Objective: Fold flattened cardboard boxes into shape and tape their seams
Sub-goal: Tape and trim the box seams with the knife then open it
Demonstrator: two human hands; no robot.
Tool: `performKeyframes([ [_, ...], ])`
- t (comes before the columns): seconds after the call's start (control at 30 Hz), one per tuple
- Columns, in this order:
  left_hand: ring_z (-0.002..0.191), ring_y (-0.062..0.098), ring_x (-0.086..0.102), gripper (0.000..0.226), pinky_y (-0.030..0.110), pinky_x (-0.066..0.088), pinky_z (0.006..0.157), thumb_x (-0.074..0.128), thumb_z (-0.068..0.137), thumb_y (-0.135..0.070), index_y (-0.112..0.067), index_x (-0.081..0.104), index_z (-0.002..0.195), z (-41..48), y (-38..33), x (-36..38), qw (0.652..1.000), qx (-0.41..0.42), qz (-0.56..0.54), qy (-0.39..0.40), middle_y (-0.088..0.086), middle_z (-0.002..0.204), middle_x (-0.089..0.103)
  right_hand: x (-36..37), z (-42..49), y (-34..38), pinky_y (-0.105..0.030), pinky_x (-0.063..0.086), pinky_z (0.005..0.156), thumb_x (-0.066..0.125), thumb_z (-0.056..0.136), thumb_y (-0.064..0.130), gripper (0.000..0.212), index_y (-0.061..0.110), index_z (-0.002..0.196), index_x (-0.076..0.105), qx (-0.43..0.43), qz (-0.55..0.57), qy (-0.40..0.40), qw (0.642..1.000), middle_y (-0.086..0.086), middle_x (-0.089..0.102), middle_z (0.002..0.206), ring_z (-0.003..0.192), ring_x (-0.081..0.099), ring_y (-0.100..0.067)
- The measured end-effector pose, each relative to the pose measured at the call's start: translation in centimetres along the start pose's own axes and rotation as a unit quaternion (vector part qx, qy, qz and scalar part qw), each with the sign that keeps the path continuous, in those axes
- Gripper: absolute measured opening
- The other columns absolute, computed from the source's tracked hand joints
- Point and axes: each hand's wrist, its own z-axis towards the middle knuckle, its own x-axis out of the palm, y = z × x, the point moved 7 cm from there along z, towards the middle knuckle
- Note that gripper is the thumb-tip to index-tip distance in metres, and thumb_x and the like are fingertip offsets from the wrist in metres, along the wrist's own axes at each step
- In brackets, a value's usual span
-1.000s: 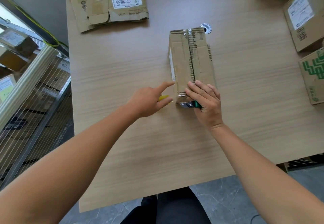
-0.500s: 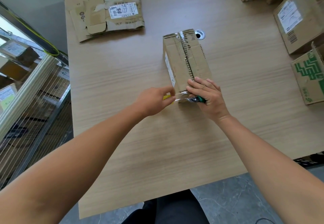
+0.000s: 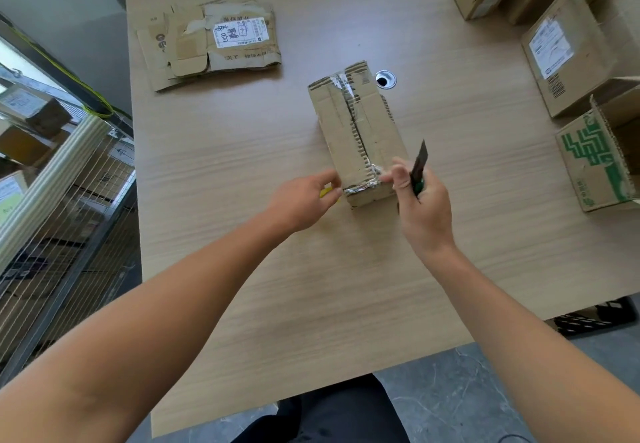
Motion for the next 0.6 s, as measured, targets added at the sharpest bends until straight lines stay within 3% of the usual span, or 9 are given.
performKeyframes([
  [0.07,0.058,0.011,0.053,0.014,0.034,0.047,0.065,0.046,0.100,-0.049,-0.037,0.055,0.101,-0.1,-0.1,0.0,1.000,0.001,-0.001,-0.006,-0.003,0.086,0.065,1.4,-1.0,0.5,-0.011,0.043,0.076,0.051,0.102,0.052,0.035,0.025,0.095,0.073,0.068,0.047,0.022,0.996,0.011,0.074,0.089,0.081,0.062,0.007],
  [0.1,0.063,0.016,0.055,0.015,0.034,0.044,0.063,0.046,0.100,-0.049,-0.037,0.055,0.101,-0.1,-0.2,-0.1,1.000,0.002,-0.001,-0.009,-0.003,0.085,0.065,2.4,-1.2,0.7,-0.011,0.042,0.077,0.052,0.102,0.047,0.035,0.020,0.098,0.074,0.089,0.061,0.052,0.993,0.012,0.072,0.089,0.082,0.062,0.005],
  [0.17,0.074,0.021,0.058,0.015,0.034,0.044,0.063,0.047,0.101,-0.048,-0.035,0.056,0.103,-0.2,-0.3,-0.1,1.000,0.003,0.000,-0.009,-0.004,0.084,0.064,4.0,-1.2,1.4,-0.014,0.042,0.084,0.052,0.099,0.039,0.035,0.011,0.103,0.072,0.101,0.053,0.133,0.985,0.006,0.069,0.098,0.097,0.060,-0.001],
  [0.27,0.079,0.023,0.060,0.016,0.038,0.051,0.071,0.046,0.102,-0.046,-0.034,0.055,0.104,-0.4,-0.3,-0.2,1.000,0.005,0.004,-0.001,-0.001,0.091,0.068,5.0,-1.1,1.3,-0.021,0.037,0.098,0.047,0.089,0.038,0.028,0.019,0.090,0.068,0.146,0.012,0.228,0.962,0.014,0.064,0.121,0.116,0.052,0.007],
  [0.3,0.077,0.021,0.059,0.016,0.038,0.052,0.074,0.045,0.102,-0.045,-0.034,0.055,0.104,-0.4,-0.2,-0.1,1.000,0.005,0.002,0.005,-0.001,0.095,0.068,4.9,-1.0,1.1,-0.021,0.034,0.105,0.046,0.089,0.039,0.027,0.020,0.085,0.065,0.160,-0.012,0.245,0.956,0.009,0.061,0.133,0.124,0.047,0.006],
  [0.37,0.065,0.013,0.055,0.014,0.037,0.052,0.075,0.042,0.103,-0.043,-0.037,0.054,0.105,-0.7,0.1,0.1,1.000,0.002,-0.011,0.023,-0.003,0.104,0.069,4.6,-0.7,1.0,-0.016,0.035,0.100,0.045,0.096,0.034,0.027,0.016,0.085,0.062,0.150,-0.058,0.265,0.951,-0.006,0.059,0.133,0.118,0.049,0.002],
  [0.4,0.061,0.008,0.053,0.014,0.036,0.052,0.074,0.041,0.102,-0.042,-0.037,0.054,0.105,-0.8,0.3,0.2,0.999,0.001,-0.019,0.028,-0.003,0.106,0.069,4.5,-0.7,0.9,-0.015,0.036,0.097,0.045,0.100,0.028,0.022,0.016,0.092,0.061,0.137,-0.078,0.277,0.948,-0.005,0.059,0.129,0.118,0.050,0.000],
  [0.5,0.058,0.002,0.052,0.015,0.035,0.053,0.075,0.044,0.102,-0.041,-0.036,0.057,0.106,-1.1,0.7,0.2,0.999,0.000,-0.034,0.023,-0.005,0.106,0.068,5.0,-1.7,-0.3,-0.013,0.009,0.114,0.043,0.105,0.022,0.027,0.015,0.091,0.065,0.087,-0.223,0.352,0.905,0.007,0.033,0.154,0.150,0.013,-0.001],
  [0.6,0.063,0.012,0.056,0.017,0.034,0.052,0.073,0.046,0.101,-0.045,-0.037,0.060,0.108,-1.2,0.7,0.2,1.000,0.001,-0.014,0.007,-0.004,0.102,0.068,5.5,-1.8,-1.2,-0.017,-0.001,0.116,0.040,0.106,0.032,0.053,0.004,0.076,0.072,0.055,-0.341,0.374,0.861,0.010,0.019,0.163,0.153,-0.002,-0.003],
])
